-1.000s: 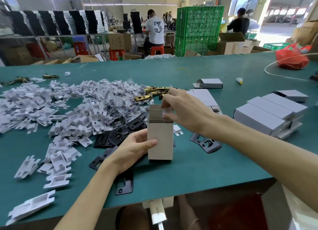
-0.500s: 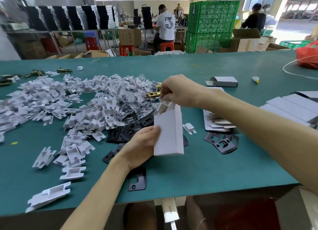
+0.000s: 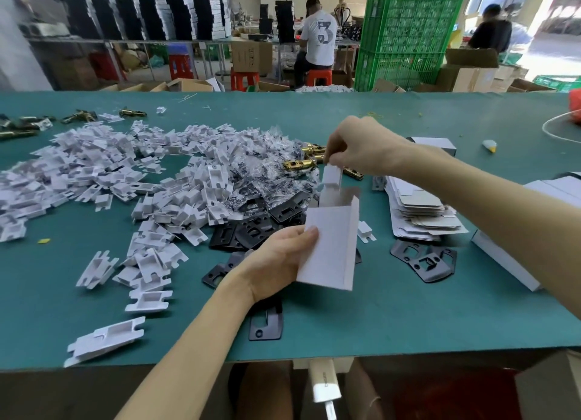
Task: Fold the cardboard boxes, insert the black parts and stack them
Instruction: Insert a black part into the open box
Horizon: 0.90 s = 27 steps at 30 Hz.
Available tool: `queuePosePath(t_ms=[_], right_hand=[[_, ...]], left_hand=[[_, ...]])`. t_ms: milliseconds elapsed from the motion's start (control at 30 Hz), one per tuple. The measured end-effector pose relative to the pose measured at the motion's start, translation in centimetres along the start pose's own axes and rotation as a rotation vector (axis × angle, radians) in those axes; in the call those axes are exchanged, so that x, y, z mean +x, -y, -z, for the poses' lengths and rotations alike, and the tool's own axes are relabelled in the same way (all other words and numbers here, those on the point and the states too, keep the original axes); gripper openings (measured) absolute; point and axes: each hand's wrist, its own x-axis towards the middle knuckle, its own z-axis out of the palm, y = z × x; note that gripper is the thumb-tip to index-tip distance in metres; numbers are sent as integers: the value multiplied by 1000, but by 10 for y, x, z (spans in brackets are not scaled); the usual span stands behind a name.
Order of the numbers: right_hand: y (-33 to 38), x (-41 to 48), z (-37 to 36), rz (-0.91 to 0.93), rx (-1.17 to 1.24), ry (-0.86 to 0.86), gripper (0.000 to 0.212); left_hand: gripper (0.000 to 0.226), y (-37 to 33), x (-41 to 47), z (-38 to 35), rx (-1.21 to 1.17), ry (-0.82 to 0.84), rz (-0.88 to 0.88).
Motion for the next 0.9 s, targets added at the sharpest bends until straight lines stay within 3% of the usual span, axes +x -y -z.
queuePosePath(t_ms=[67, 167, 400, 500, 667, 800, 900], right_hand=[[-4, -3, 2, 15, -1, -50, 19], [-7, -13, -4, 79, -65, 51, 17], [-15, -29, -15, 138, -97, 169, 8], [-19, -28, -12, 131, -90, 99, 15], [-30, -16, -19, -17, 167, -153, 16], [-46, -2, -52, -249, 525, -129, 20], [-52, 4, -84, -280, 560, -48, 22]], left_hand=[[40, 1, 0, 0, 26, 24, 0], [47, 1, 0, -2, 35, 29, -11], [36, 1, -1, -4, 16, 36, -38], [33, 2, -1, -5, 1, 40, -39], [36, 2, 0, -7, -57, 21, -61], [57, 0, 3, -2, -151, -126, -47], [62, -3, 2, 4, -292, -184, -114]])
